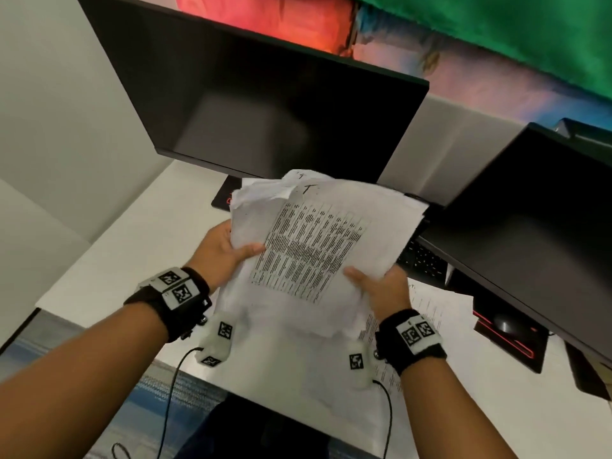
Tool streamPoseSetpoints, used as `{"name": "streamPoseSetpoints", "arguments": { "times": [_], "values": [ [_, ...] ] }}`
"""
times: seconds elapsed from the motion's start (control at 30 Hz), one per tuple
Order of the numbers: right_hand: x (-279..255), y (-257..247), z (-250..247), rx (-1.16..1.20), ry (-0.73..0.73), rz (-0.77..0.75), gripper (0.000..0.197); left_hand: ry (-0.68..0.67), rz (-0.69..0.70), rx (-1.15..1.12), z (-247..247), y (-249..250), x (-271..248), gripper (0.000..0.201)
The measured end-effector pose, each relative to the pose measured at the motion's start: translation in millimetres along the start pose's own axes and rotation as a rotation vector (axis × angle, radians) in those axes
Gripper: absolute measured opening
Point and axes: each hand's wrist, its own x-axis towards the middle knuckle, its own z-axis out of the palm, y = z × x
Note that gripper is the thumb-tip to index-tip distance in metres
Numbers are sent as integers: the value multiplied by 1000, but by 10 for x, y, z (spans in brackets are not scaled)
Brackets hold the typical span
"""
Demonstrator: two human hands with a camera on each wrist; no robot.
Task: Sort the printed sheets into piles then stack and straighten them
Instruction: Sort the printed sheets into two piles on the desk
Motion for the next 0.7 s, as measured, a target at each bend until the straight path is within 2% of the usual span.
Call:
{"name": "streamPoseSetpoints", "arguments": {
  "times": [0.03,0.13,0.17,0.2,0.23,0.33,0.37,0.43,0.5,0.53,0.57,0.6,0.63,0.67,0.7],
  "values": [
    [-7,-120,6,78,15,-34,63,20,65,4,-8,165,-42,40],
    [-125,-404,20,193,14,-127,69,135,223,89,-27,323,-68,22],
    [-166,-446,32,200,-5,-171,60,135,262,121,-25,352,-101,18],
    [-201,-475,39,200,-21,-220,53,126,273,135,-31,300,-107,32],
    [-194,-468,41,182,-36,-267,55,109,291,126,-28,247,-114,44],
    [-191,-431,70,143,-94,-384,84,86,236,95,-2,-12,-51,66],
    [-128,-372,62,123,-99,-395,93,96,217,113,34,-19,-56,68],
    [-41,-305,79,162,-125,-390,102,106,166,108,77,-67,-21,58],
    [-36,-300,116,344,-188,-304,90,84,104,153,128,-1,8,29],
    [-70,-391,151,335,-361,-192,74,67,69,205,137,-19,58,31],
    [-100,-455,132,168,-231,-342,52,69,62,268,178,50,74,44],
    [-49,-422,98,66,-104,-506,27,100,57,314,183,36,101,36],
    [-31,-408,100,165,-89,-427,9,143,84,303,179,114,93,13],
    [-70,-442,141,271,-51,-333,12,189,104,236,149,116,123,23],
    [-103,-429,168,164,77,-276,28,209,138,146,122,107,131,41]
  ]
}}
